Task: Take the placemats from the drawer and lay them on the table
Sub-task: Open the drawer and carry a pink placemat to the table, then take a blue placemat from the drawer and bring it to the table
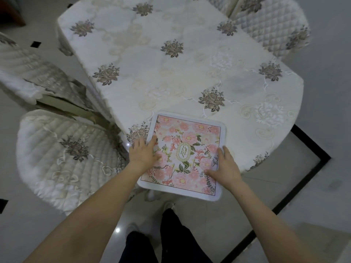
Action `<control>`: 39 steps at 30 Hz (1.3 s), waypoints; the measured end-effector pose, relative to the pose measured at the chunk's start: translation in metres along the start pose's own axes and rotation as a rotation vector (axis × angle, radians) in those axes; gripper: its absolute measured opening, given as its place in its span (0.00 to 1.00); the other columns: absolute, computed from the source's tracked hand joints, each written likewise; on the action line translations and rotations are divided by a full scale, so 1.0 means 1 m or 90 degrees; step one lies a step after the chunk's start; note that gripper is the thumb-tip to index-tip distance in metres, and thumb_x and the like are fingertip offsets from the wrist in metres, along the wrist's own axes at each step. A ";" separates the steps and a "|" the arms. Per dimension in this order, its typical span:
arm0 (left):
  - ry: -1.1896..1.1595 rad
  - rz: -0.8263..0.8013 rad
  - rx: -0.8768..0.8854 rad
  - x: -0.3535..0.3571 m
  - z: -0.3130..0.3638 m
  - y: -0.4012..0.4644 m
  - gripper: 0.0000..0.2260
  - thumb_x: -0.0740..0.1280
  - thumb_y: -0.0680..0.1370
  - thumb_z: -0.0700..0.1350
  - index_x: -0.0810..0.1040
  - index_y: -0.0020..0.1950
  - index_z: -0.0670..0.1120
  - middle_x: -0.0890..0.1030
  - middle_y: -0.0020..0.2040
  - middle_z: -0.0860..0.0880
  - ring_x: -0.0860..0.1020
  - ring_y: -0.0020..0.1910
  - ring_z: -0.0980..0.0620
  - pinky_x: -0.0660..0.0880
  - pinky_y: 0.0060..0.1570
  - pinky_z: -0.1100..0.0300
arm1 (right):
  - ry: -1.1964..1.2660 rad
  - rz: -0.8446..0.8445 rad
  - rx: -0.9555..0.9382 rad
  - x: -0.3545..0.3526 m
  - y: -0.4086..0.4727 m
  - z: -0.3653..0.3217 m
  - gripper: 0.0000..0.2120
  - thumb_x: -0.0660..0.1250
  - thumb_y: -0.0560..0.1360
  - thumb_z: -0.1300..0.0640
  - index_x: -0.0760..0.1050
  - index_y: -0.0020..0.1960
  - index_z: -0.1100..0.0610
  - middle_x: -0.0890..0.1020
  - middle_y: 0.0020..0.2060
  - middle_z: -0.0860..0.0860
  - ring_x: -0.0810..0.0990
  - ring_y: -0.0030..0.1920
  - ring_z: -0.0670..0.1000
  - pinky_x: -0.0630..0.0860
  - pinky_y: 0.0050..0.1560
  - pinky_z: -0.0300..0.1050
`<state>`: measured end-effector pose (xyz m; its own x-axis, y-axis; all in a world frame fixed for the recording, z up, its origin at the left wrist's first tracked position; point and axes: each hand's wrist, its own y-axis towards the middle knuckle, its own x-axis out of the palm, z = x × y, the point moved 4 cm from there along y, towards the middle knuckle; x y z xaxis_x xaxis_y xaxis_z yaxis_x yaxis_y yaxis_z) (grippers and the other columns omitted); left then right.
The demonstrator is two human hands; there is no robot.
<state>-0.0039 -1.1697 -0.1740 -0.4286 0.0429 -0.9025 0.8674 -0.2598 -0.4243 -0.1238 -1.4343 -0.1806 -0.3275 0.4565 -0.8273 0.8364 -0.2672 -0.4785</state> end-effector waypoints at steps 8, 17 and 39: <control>-0.205 0.232 0.077 -0.052 -0.012 -0.049 0.07 0.62 0.80 0.47 0.76 0.52 0.44 0.77 0.47 0.48 0.73 0.47 0.48 0.70 0.39 0.55 | 0.133 0.239 -0.117 -0.052 -0.030 -0.063 0.12 0.63 0.79 0.54 0.74 0.60 0.59 0.79 0.51 0.52 0.75 0.55 0.53 0.70 0.49 0.44; -0.181 0.571 -0.032 -0.100 -0.088 -0.232 0.08 0.62 0.79 0.44 0.78 0.45 0.43 0.78 0.41 0.48 0.73 0.40 0.47 0.71 0.38 0.54 | 0.110 0.279 -0.556 -0.050 -0.132 -0.227 0.16 0.62 0.79 0.55 0.74 0.64 0.60 0.79 0.57 0.55 0.75 0.58 0.54 0.67 0.59 0.40; -0.257 0.451 -0.694 0.088 -0.345 -0.608 0.24 0.53 0.79 0.55 0.71 0.71 0.47 0.77 0.65 0.47 0.73 0.65 0.44 0.68 0.65 0.49 | -0.097 -0.082 -1.027 0.221 -0.378 -0.526 0.25 0.53 0.79 0.45 0.65 0.74 0.51 0.71 0.70 0.50 0.65 0.72 0.55 0.66 0.69 0.55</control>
<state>-0.4814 -0.6750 -0.0213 0.3085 -0.1118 -0.9446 0.6067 0.7879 0.1049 -0.2811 -0.7856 -0.0281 -0.3833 0.2943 -0.8755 0.3363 0.9273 0.1644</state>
